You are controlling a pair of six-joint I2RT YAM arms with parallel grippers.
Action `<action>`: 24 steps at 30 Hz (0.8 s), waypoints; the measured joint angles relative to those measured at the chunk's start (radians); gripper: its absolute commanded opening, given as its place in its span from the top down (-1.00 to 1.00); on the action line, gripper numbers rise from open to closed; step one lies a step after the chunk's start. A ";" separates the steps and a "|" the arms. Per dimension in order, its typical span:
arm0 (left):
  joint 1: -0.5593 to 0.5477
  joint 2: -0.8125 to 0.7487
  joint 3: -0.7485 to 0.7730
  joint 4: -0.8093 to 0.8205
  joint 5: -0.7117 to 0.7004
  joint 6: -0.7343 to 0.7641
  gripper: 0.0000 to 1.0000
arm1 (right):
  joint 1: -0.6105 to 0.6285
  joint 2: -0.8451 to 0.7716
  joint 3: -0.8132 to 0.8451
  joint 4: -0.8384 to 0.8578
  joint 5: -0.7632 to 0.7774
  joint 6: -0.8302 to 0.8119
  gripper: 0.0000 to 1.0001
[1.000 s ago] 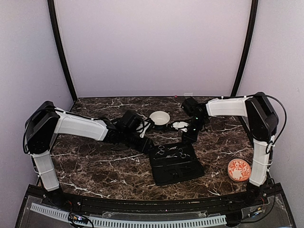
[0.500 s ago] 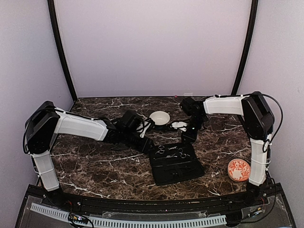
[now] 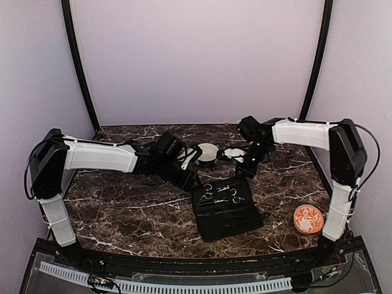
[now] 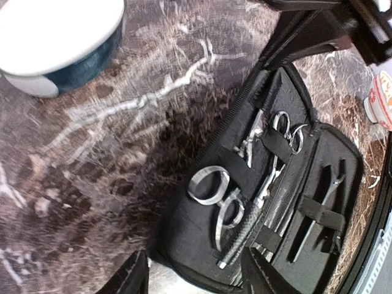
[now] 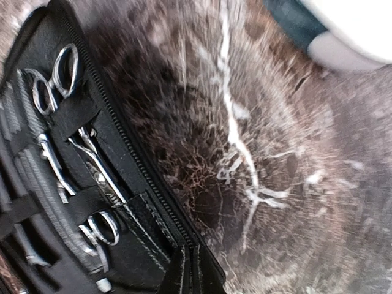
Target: Sort the hair-cutting tools
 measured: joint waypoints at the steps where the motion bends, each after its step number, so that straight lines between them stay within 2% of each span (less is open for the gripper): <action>1: 0.004 -0.006 0.007 -0.010 -0.003 0.010 -0.07 | 0.003 -0.020 -0.002 0.001 -0.007 0.002 1.00; 10: 0.072 -0.073 0.018 -0.075 -0.022 0.071 -0.22 | 0.032 -0.146 -0.064 0.037 -0.021 0.008 1.00; 18: 0.074 -0.069 0.020 -0.079 0.190 0.131 -0.17 | 0.032 -0.151 -0.087 0.069 -0.021 0.008 1.00; 22: 0.072 -0.008 0.076 -0.127 0.238 0.193 -0.15 | 0.032 -0.156 -0.092 0.072 -0.022 0.008 1.00; 24: 0.073 0.031 0.111 -0.153 0.243 0.224 -0.07 | 0.032 -0.156 -0.095 0.074 -0.021 0.008 1.00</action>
